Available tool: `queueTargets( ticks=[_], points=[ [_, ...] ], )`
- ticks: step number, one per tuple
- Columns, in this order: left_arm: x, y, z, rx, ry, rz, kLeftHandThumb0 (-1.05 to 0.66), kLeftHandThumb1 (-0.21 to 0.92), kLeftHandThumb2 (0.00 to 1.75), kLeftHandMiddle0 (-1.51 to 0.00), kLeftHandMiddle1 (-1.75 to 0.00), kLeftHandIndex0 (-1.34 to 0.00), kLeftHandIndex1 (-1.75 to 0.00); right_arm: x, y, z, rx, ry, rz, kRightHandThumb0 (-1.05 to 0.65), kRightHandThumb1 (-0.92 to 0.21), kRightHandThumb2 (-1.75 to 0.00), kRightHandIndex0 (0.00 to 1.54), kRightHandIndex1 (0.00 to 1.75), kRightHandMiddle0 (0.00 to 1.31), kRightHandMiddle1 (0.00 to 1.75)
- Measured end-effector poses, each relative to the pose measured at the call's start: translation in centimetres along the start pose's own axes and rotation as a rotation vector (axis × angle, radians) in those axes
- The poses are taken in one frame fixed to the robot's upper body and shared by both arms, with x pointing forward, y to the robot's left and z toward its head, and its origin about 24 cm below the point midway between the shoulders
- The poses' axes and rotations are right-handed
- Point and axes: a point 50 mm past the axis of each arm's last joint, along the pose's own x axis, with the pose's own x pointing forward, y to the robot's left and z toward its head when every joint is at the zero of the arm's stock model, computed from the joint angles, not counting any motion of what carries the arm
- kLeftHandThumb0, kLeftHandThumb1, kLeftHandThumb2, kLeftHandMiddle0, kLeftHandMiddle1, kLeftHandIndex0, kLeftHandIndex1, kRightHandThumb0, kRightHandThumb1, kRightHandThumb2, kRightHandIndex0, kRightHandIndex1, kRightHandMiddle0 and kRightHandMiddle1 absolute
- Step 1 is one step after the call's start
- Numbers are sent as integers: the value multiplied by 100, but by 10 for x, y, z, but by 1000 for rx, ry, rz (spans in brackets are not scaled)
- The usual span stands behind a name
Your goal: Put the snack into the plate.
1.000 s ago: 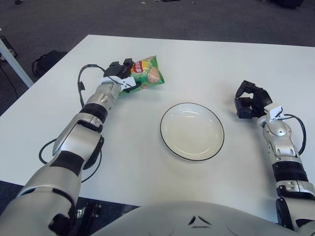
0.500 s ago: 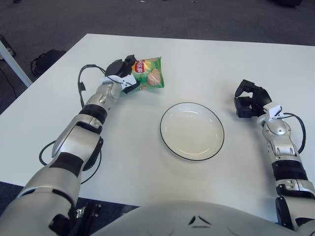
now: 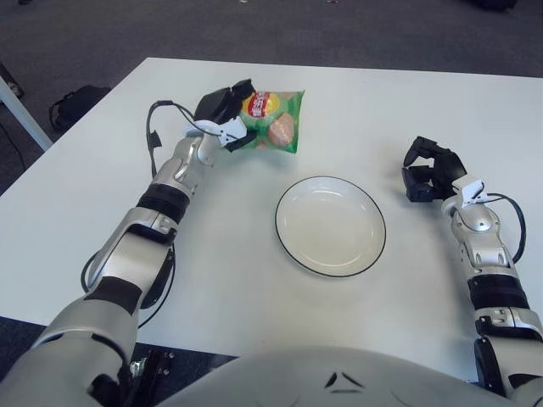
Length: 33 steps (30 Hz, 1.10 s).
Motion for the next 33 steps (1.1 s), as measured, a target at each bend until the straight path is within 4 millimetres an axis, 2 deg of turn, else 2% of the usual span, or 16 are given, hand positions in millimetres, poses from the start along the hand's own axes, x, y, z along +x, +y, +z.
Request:
queueTargets(
  ticks=[6,17,25,33],
  points=[
    [-6,11,27,-49,-103,87,0,0,164,-88,-164,-63,-175,-1,1,-4,6,18,2,-49,-30,-134,130,175,63,175],
    [-24,19,68,-120,-300,139,0,-6,172,-90,-167,-67,-175,-1,1,-5,7,21,1,-49,-30,-134,130,175,63,175],
    [-31,23,97,-140,-440,108,0,-8,174,-91,-169,-69,-175,-1,2,-5,8,21,3,-49,-30,-134,131,175,63,175],
    [-48,13,121,-149,-558,-3,0,-7,175,-90,-171,-68,-175,-2,2,-4,0,17,1,-49,-30,-134,131,175,63,175]
  ],
)
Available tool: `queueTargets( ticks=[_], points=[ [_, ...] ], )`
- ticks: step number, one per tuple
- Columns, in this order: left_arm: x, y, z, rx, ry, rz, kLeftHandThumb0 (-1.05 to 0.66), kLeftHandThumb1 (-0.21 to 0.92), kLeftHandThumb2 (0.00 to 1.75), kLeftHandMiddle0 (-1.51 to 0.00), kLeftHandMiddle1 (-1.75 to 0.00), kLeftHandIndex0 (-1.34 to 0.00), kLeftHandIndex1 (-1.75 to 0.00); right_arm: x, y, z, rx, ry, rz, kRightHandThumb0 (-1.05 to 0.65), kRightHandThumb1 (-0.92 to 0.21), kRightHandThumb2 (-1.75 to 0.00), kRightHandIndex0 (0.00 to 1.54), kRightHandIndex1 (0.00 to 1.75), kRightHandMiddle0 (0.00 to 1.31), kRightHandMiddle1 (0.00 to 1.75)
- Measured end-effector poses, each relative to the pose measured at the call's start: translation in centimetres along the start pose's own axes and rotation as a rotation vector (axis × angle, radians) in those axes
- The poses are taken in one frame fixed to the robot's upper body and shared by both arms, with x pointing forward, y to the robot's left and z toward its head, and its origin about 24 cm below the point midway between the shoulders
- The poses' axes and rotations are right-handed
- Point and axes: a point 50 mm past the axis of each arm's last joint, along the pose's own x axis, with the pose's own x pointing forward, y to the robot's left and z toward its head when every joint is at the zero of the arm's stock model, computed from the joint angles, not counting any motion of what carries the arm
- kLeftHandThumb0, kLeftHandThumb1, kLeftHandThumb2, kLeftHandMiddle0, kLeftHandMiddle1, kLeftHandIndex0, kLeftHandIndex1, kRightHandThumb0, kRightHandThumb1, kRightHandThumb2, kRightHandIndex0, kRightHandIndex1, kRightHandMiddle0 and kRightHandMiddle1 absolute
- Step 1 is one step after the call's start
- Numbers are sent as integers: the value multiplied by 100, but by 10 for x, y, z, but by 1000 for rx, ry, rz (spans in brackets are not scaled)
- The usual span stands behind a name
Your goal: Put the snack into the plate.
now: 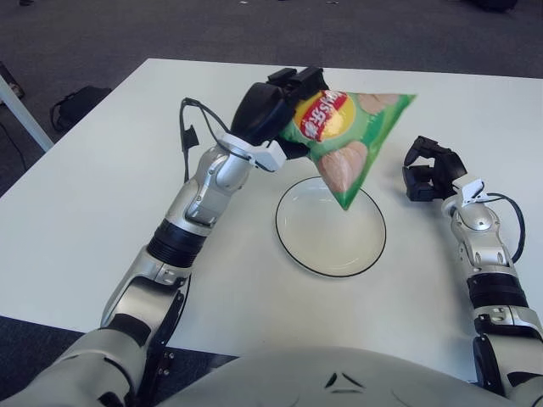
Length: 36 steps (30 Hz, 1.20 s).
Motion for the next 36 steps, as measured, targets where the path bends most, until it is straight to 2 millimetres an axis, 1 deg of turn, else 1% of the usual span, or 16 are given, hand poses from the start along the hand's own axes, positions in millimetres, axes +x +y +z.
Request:
queueTargets(
  ticks=[4,9,14,19,25,27,28,30,31,33,34,35,36],
  points=[
    [-5,-6,8,-16,-32,-62,0,-7,175,-90,-172,-68,-175,0,0,0,-2,-1,2,-49,-30,-134,131,175,63,175],
    [-8,-12,10,-24,-59,-131,0,-7,175,-90,-171,-68,-175,0,0,1,-1,9,-1,-49,-29,-135,130,175,64,175],
    [-13,-27,14,-23,-124,-232,0,-6,174,-91,-170,-67,-175,1,0,1,3,27,-12,-50,-27,-137,129,175,65,175],
    [-17,-40,18,55,-203,-317,0,-5,171,-90,-169,-66,-175,2,2,2,-11,27,-20,-51,-26,-138,129,175,66,175],
    [-22,-47,20,172,-286,-399,0,1,167,-84,-172,-62,-175,4,4,2,-23,22,-21,-51,-26,-139,131,175,67,175],
    [-23,-48,19,196,-304,-418,0,2,163,-83,-173,-65,-167,4,4,2,-24,20,-23,-51,-26,-139,131,175,67,175],
    [-24,-48,19,205,-311,-425,0,6,157,-80,-174,-63,-163,4,4,2,-24,20,-23,-51,-26,-139,131,175,67,175],
    [-24,-48,17,219,-319,-435,-1,26,132,-67,-174,-55,-153,3,4,2,-25,20,-24,-51,-26,-139,132,175,66,175],
    [-24,-49,16,223,-322,-440,-1,29,128,-65,-174,-53,-152,3,4,2,-25,20,-24,-51,-26,-139,132,175,66,175],
    [-25,-49,15,227,-325,-446,-1,49,104,-50,-174,-39,-154,3,4,2,-25,19,-23,-50,-26,-138,132,175,66,175],
    [-25,-49,14,230,-328,-450,-1,58,93,-46,-172,-33,-157,3,4,2,-25,19,-23,-50,-26,-138,132,175,66,175],
    [-26,-50,14,233,-332,-454,-1,70,77,-40,-168,-24,-161,3,4,2,-26,19,-23,-50,-27,-137,132,175,66,175],
    [-27,-50,13,237,-338,-460,-19,66,79,-30,-152,-15,-151,3,4,2,-26,18,-23,-50,-27,-137,132,175,65,175]
  ],
)
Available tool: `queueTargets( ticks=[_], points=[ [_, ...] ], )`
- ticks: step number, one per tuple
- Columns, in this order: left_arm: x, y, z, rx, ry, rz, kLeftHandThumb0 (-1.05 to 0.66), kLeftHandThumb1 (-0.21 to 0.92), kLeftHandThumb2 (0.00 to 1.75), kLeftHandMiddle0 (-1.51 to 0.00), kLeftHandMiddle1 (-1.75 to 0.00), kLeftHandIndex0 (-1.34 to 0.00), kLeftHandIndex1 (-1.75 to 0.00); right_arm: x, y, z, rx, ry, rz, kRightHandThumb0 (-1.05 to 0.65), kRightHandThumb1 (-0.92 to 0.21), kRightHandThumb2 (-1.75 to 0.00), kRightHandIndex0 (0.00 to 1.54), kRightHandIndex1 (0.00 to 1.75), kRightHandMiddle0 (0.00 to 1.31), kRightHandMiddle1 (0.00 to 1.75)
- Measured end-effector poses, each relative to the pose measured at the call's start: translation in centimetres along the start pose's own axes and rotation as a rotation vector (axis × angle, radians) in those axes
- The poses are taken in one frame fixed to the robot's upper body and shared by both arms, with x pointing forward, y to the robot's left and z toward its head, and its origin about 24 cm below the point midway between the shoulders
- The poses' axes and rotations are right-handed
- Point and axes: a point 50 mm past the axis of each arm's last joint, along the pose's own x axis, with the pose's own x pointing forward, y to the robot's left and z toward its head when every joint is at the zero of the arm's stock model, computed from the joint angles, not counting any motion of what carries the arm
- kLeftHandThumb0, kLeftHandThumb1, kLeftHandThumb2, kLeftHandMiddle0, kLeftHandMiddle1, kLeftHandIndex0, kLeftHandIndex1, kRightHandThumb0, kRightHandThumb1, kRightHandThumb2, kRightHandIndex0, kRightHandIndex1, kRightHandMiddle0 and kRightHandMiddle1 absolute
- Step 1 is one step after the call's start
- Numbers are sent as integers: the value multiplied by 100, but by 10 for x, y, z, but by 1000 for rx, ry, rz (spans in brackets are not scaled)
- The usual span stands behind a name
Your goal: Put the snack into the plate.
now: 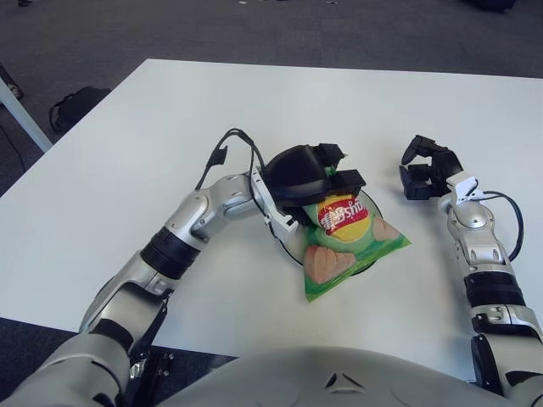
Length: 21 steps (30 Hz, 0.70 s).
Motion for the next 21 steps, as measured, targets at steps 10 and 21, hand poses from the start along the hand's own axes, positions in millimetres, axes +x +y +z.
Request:
queueTargets(
  ticks=[10,21],
  points=[
    [-3,-14,-2,7,-62,-85,-63,86,67,-4,-51,0,-82,1,0,0,-1,0,10,-50,-29,-135,132,175,64,175],
    [-6,-17,-5,-53,-93,-140,-77,92,76,0,-3,0,-15,2,1,1,-15,-6,6,-49,-30,-134,129,175,63,175]
  ],
)
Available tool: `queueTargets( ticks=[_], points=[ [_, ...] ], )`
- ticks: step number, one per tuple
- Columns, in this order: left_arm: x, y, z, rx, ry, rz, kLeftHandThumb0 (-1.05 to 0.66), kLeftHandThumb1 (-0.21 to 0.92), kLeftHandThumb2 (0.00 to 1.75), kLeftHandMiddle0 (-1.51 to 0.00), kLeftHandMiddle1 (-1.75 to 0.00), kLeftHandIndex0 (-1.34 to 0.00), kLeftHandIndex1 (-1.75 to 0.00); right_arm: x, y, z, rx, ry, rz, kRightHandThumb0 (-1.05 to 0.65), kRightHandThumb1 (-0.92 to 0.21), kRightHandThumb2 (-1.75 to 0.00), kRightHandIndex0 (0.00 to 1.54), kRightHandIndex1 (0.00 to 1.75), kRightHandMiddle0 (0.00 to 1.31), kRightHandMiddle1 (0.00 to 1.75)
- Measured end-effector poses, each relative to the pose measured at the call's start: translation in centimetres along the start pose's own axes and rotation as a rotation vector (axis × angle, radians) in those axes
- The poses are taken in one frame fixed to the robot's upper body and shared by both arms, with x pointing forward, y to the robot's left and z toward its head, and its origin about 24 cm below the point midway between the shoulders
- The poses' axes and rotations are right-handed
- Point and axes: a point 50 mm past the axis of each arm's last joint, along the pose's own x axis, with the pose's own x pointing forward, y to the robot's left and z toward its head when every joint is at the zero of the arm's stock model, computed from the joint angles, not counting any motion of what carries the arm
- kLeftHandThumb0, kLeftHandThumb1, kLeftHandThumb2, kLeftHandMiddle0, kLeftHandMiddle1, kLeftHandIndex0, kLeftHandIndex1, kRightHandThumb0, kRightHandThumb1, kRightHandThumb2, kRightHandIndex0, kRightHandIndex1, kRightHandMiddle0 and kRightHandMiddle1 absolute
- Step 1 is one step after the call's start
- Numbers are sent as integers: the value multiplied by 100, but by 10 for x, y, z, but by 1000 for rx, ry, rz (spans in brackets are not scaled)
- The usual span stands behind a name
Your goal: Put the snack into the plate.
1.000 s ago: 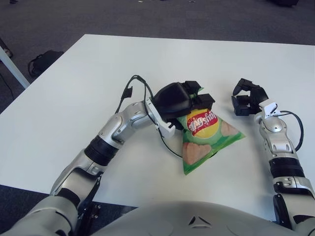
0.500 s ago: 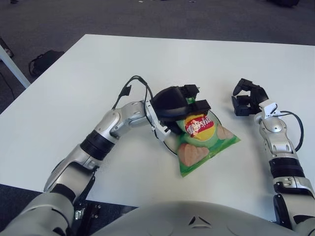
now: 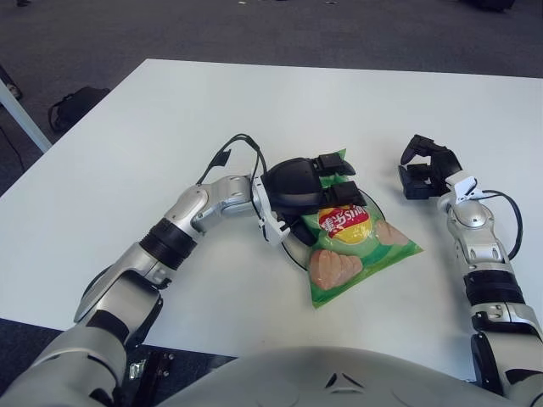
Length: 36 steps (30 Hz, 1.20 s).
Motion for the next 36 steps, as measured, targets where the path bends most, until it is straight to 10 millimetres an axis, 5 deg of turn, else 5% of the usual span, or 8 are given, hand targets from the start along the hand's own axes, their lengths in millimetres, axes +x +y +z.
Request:
queueTargets(
  ticks=[16,27,36],
  points=[
    [-13,17,0,-346,-33,-113,-88,84,32,0,0,0,0,-1,2,4,-27,-4,-34,-50,-28,-136,129,175,65,175],
    [-24,43,-26,-495,-80,-133,-88,75,26,0,0,-3,-3,3,5,2,-24,-10,-23,-51,-24,-141,131,175,68,175],
    [-49,42,-54,-726,-115,24,-98,85,26,0,0,0,-18,2,4,0,-8,-15,-25,-51,-25,-140,131,175,67,175]
  ],
)
